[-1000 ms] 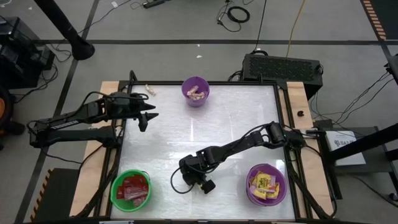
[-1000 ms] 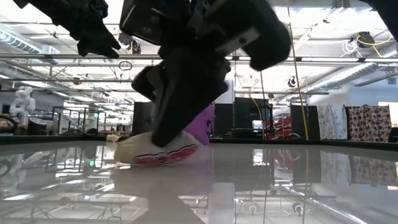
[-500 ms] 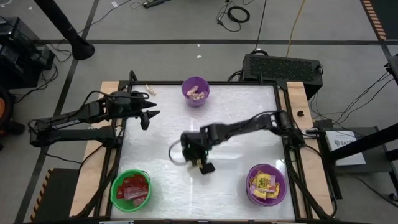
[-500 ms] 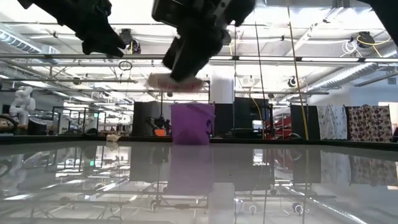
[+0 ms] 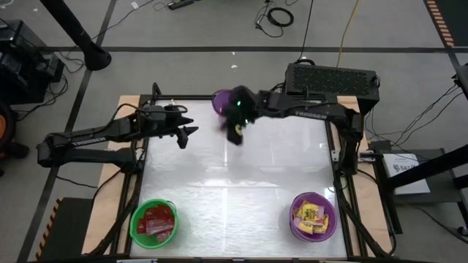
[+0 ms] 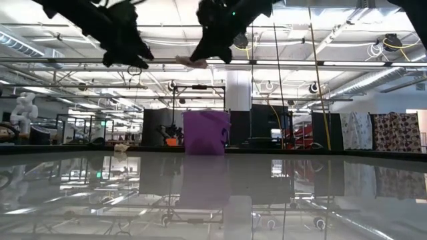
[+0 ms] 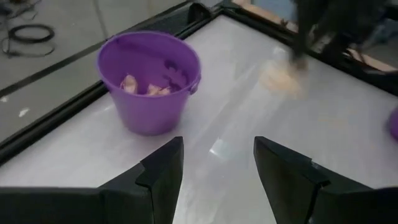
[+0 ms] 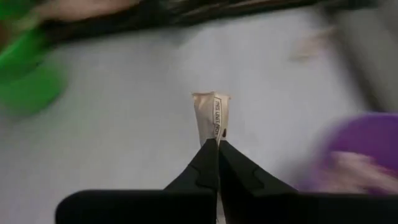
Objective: Sort candy by brand, put in halloween buckets
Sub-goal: Put the white chocolate into the top purple bucket
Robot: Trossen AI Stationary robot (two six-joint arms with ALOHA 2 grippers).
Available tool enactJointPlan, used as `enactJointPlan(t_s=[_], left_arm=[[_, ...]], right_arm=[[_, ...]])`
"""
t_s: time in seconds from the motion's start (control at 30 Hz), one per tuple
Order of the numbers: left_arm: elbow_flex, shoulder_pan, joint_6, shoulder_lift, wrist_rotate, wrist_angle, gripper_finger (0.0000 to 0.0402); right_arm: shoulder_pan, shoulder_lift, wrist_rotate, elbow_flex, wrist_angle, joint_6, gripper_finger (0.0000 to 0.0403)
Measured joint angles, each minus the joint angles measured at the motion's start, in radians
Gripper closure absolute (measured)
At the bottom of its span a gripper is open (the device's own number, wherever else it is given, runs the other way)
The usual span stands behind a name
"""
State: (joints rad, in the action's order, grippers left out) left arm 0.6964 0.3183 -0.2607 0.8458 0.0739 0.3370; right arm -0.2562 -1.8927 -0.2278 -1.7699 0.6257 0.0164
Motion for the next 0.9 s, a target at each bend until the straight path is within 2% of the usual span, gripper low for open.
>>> enactJointPlan(t_s=[0.07,0.17,0.37,0.5,0.67,0.9], left_arm=[[0.0,0.001,-0.029,0.029,0.033,-0.013,0.0198],[0.0,0.003,-0.099,0.073,0.116,-0.028,0.0198],[0.0,0.024,-0.24,0.154,0.254,-0.024,0.0198],[0.0,0.094,-0.343,0.198,0.338,-0.007,0.0198],[0.0,0.221,-0.512,0.26,0.354,0.068,0.0198],[0.0,0.313,-0.643,0.394,0.35,0.088,0.0198]], right_arm=[[-0.033,0.004,0.108,0.0,-0.034,-0.082,0.0402],[-0.077,-0.001,0.187,0.0,-0.066,-0.125,0.0402],[-0.151,-0.047,0.247,0.0,-0.119,-0.109,0.0402],[-0.195,-0.081,0.25,0.001,-0.129,-0.104,0.0402],[-0.23,-0.1,0.249,0.001,-0.128,-0.09,0.0391],[-0.26,-0.1,0.248,0.001,-0.128,-0.035,0.034]])
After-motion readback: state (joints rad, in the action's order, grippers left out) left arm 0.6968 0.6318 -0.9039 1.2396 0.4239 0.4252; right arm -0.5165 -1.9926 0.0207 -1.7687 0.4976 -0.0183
